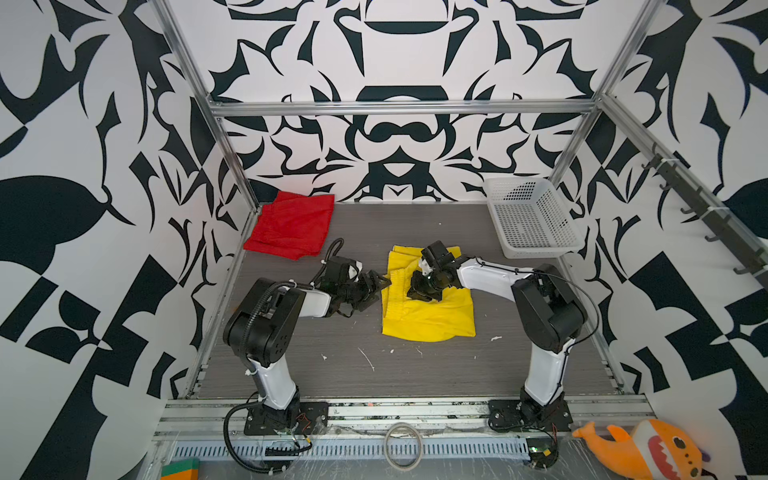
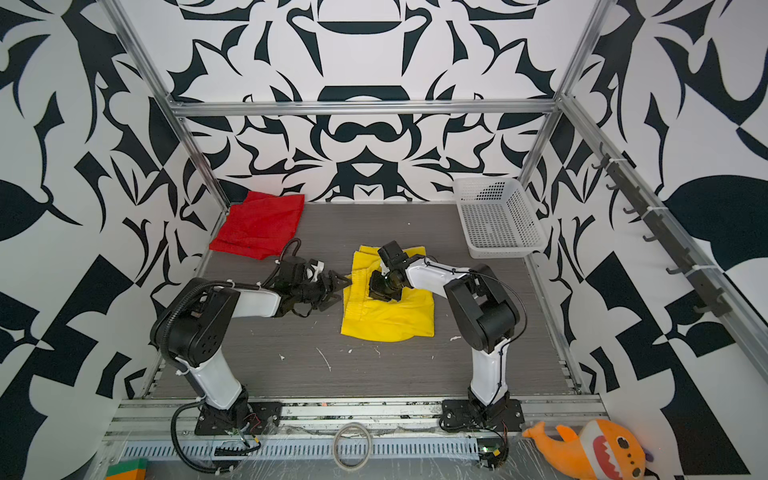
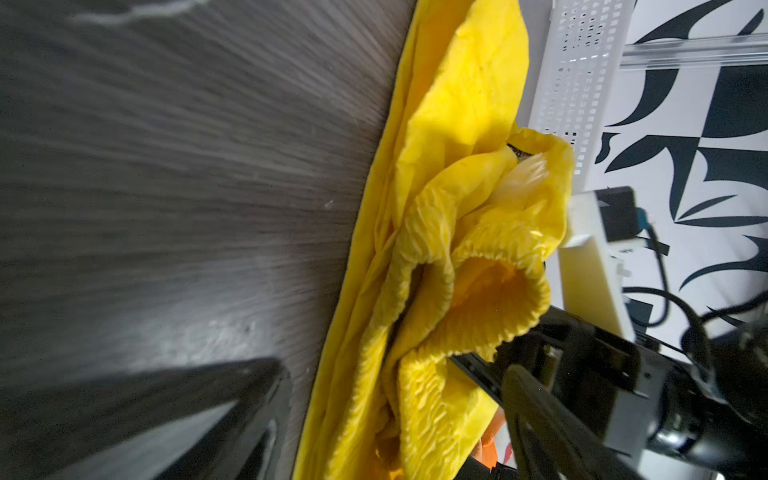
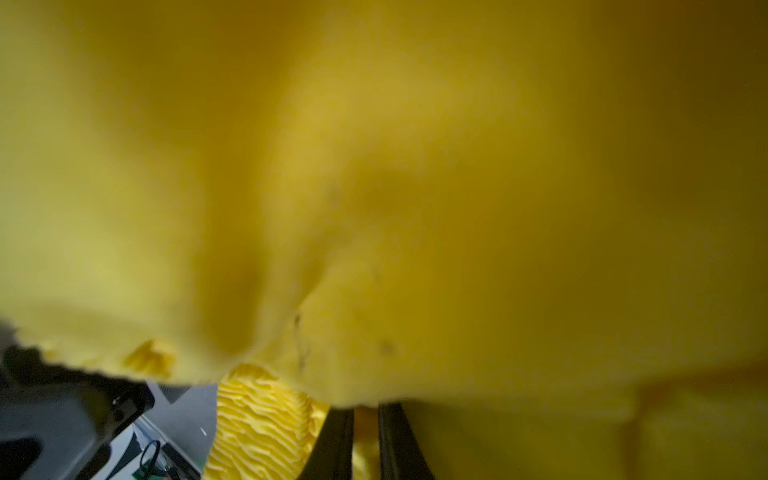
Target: Fold and stack the shorts
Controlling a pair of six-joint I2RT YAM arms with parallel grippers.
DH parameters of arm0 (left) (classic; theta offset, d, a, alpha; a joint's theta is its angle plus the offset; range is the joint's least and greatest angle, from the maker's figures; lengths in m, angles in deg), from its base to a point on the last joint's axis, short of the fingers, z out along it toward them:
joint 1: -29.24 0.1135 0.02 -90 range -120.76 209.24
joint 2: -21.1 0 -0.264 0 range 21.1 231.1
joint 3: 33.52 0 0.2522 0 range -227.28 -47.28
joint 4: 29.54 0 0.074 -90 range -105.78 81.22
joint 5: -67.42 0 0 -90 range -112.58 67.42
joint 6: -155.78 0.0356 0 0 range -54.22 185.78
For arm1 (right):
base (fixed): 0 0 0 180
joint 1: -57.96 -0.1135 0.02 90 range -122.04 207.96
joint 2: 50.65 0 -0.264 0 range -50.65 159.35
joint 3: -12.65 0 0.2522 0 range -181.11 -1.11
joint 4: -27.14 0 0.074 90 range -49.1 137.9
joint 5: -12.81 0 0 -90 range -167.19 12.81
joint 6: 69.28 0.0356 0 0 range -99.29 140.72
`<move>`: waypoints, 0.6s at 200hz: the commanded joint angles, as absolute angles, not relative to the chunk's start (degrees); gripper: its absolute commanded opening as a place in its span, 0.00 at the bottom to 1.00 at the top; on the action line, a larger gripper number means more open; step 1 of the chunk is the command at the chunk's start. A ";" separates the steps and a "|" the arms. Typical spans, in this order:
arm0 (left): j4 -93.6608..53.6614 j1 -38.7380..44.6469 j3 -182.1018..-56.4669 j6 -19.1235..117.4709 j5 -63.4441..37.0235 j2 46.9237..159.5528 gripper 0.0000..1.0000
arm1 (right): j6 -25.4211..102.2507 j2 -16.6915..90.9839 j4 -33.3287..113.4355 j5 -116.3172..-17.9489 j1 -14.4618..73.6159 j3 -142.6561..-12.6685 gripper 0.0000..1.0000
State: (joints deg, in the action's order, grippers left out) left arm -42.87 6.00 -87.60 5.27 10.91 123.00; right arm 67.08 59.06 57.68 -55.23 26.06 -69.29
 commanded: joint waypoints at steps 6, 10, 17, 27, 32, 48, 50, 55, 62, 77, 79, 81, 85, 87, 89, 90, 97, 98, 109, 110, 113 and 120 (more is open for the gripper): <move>-43.80 4.82 -88.04 3.92 10.66 127.81 0.84 | 69.40 59.27 56.02 -56.63 25.72 -69.13 0.15; -43.94 4.51 -88.33 3.82 10.63 128.29 0.84 | 69.39 59.37 55.87 -56.62 25.78 -69.14 0.15; -43.95 3.97 -88.82 3.77 10.35 129.27 0.84 | 69.45 59.45 55.55 -56.53 25.70 -68.95 0.15; -44.54 3.07 -89.50 3.42 10.14 130.48 0.84 | 69.56 59.40 54.94 -56.31 25.61 -68.79 0.14; -44.82 2.48 -89.89 3.18 10.04 131.33 0.84 | 69.58 59.38 54.45 -56.19 25.60 -68.58 0.14; -45.56 0.90 -91.27 2.26 9.72 133.32 0.84 | 70.05 59.23 52.35 -55.55 25.49 -67.57 0.12; -45.73 0.56 -91.42 2.11 9.69 133.53 0.84 | 70.18 59.24 51.87 -55.43 25.48 -67.47 0.12; -46.35 0.09 -91.72 1.58 9.67 134.00 0.82 | 70.40 59.12 50.91 -55.10 25.53 -67.02 0.12; -47.23 -0.55 -92.06 0.90 9.59 134.65 0.77 | 70.87 59.04 49.54 -54.71 25.52 -66.55 0.11; -49.06 -1.50 -92.45 -0.65 9.39 135.24 0.68 | 71.90 58.88 46.40 -53.84 25.49 -65.33 0.10; -49.28 -1.58 -92.50 -0.82 9.34 135.26 0.66 | 71.99 58.86 46.08 -53.77 25.48 -65.22 0.10; -49.45 -1.71 -92.49 -0.97 9.22 135.26 0.64 | 72.10 58.81 45.82 -53.73 25.52 -65.06 0.10; -49.67 -1.77 -92.38 -1.12 8.99 135.16 0.59 | 72.35 58.72 45.40 -53.60 25.53 -64.93 0.10; -49.76 -1.78 -92.37 -1.13 8.98 135.06 0.57 | 72.38 58.62 45.19 -53.58 25.53 -64.90 0.10; -49.79 -1.85 -92.33 -1.18 8.73 135.02 0.53 | 72.46 58.54 45.03 -53.51 25.51 -64.85 0.10; -49.79 -1.86 -92.31 -1.23 8.68 134.97 0.52 | 72.51 58.48 44.94 -53.48 25.52 -64.75 0.10; -49.79 -1.87 -92.13 -1.37 8.30 134.57 0.43 | 72.57 57.98 44.55 -53.42 25.46 -64.58 0.10; -49.79 -1.87 -92.08 -1.41 8.29 134.48 0.42 | 72.57 57.89 44.53 -53.44 25.50 -64.53 0.10; -49.16 -1.78 -91.76 -1.10 7.65 133.57 0.32 | 72.36 56.33 44.37 -53.46 25.48 -64.03 0.10; -49.04 -1.78 -91.76 -0.97 7.65 133.45 0.32 | 72.38 56.14 44.35 -53.46 25.51 -64.04 0.10; -48.48 -1.72 -91.84 -0.81 7.46 133.20 0.29 | 72.26 55.61 44.36 -53.46 25.50 -63.85 0.11; -46.62 -1.70 -92.12 0.17 7.22 132.46 0.23 | 71.83 53.93 44.93 -53.82 25.58 -63.59 0.14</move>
State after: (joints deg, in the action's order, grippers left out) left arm -51.33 -0.40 -92.65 0.20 8.31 132.84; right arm 71.43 58.53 47.52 -54.12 26.13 -64.77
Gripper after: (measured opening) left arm 0.318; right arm 0.105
